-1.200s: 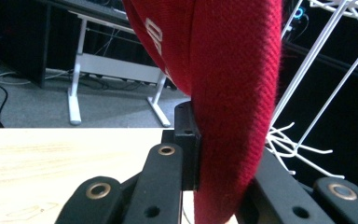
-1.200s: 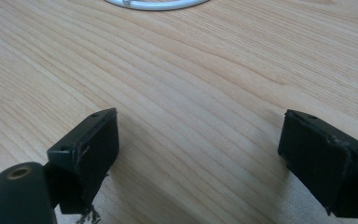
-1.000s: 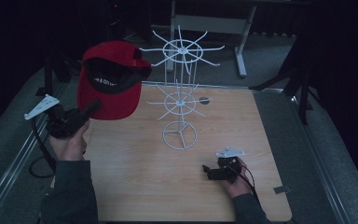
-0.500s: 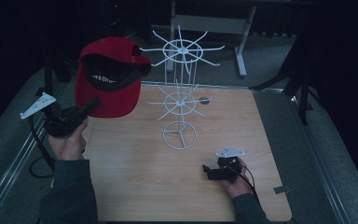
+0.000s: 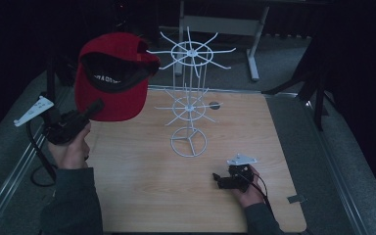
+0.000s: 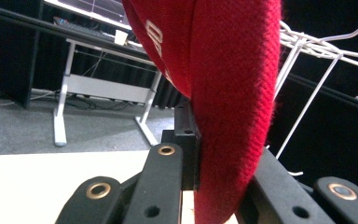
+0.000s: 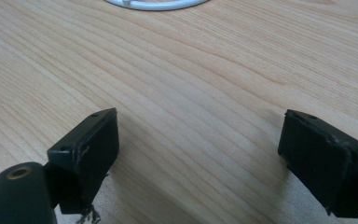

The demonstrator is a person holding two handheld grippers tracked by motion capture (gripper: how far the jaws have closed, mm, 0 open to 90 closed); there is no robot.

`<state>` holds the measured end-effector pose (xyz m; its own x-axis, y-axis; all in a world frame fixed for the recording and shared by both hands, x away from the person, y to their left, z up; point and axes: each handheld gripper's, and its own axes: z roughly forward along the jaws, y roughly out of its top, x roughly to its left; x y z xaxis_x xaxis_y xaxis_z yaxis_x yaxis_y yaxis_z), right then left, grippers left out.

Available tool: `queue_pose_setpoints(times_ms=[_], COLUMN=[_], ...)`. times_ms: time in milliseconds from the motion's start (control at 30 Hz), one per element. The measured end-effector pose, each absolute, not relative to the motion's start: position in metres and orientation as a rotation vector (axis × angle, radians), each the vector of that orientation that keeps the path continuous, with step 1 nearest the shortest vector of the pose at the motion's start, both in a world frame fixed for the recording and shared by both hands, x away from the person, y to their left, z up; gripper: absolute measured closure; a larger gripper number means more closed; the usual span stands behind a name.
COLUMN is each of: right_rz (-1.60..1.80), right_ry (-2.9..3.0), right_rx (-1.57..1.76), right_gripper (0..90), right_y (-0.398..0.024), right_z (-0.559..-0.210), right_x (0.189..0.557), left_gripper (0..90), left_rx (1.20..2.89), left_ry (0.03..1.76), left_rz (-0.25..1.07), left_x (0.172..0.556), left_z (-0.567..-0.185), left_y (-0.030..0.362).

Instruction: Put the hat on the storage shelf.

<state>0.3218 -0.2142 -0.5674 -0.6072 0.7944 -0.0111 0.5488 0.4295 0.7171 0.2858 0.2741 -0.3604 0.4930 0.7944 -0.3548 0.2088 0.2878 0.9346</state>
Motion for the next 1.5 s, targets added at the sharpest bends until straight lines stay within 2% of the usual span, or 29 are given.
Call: queue_pose_setpoints(times_ms=[1500], right_rz=[0.98], right_ry=[2.34], right_rx=[1.149], right_gripper=[12.1], right_y=[-0.214], right_z=[-0.567], right_x=[0.322], left_gripper=[85.5], left_rx=[1.199], left_ry=[0.964], left_rz=[0.504], left_x=[0.282], left_z=[-0.34], left_y=[0.272])
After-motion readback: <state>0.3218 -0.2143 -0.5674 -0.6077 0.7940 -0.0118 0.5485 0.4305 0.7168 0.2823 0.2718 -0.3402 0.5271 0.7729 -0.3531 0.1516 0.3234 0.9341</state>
